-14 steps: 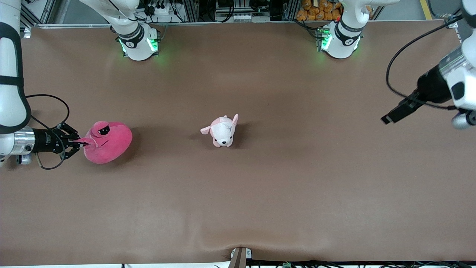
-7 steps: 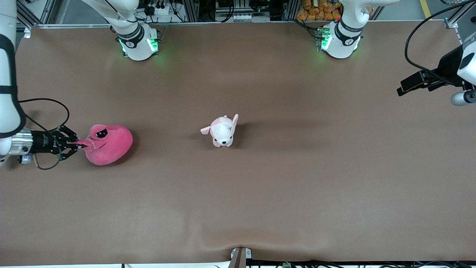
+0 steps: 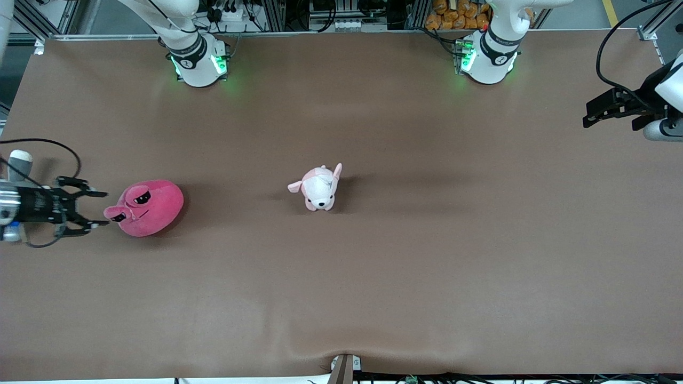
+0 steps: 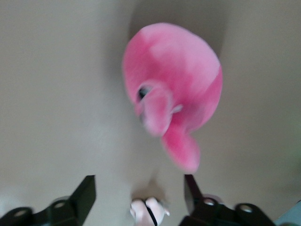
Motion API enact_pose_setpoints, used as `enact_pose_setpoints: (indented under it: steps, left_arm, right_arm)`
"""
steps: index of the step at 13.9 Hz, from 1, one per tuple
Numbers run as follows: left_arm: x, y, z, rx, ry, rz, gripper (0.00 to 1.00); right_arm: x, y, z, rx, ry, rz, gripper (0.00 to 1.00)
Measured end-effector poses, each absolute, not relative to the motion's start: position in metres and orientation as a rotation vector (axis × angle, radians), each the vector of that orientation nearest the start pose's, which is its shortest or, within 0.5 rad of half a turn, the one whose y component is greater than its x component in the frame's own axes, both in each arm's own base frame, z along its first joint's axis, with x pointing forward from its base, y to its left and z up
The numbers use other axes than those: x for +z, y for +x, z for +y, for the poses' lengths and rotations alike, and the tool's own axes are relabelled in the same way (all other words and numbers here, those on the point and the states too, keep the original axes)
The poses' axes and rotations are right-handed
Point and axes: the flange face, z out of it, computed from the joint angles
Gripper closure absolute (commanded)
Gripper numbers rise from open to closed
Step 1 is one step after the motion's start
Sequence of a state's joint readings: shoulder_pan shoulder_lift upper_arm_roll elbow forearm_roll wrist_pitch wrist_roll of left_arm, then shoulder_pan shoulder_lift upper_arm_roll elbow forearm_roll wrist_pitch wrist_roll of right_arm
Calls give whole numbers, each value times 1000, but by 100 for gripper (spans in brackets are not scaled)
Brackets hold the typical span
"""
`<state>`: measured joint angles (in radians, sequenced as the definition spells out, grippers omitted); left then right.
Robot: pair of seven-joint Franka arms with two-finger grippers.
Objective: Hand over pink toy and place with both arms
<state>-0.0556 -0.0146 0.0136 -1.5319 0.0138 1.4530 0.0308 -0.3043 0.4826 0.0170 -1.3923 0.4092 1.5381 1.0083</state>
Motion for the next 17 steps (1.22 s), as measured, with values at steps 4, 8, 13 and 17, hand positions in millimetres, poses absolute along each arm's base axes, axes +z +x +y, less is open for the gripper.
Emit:
enact_pose_setpoints:
  steps: [4, 8, 13, 17]
  left_arm:
    - [646, 537, -25, 82, -3122, 134, 0]
    - [645, 538, -22, 87, -3122, 125, 0]
    - [643, 539, -22, 95, -3122, 125, 0]
    - [643, 539, -22, 95, -3122, 126, 0]
  right_arm:
    - [525, 653, -95, 546, -2425, 1607, 0]
    - [615, 627, -55, 464, -2547, 1504, 0]
    - [682, 570, -1, 480, -2726, 1273, 0]
    - [681, 565, -1, 471, -2840, 1053, 0]
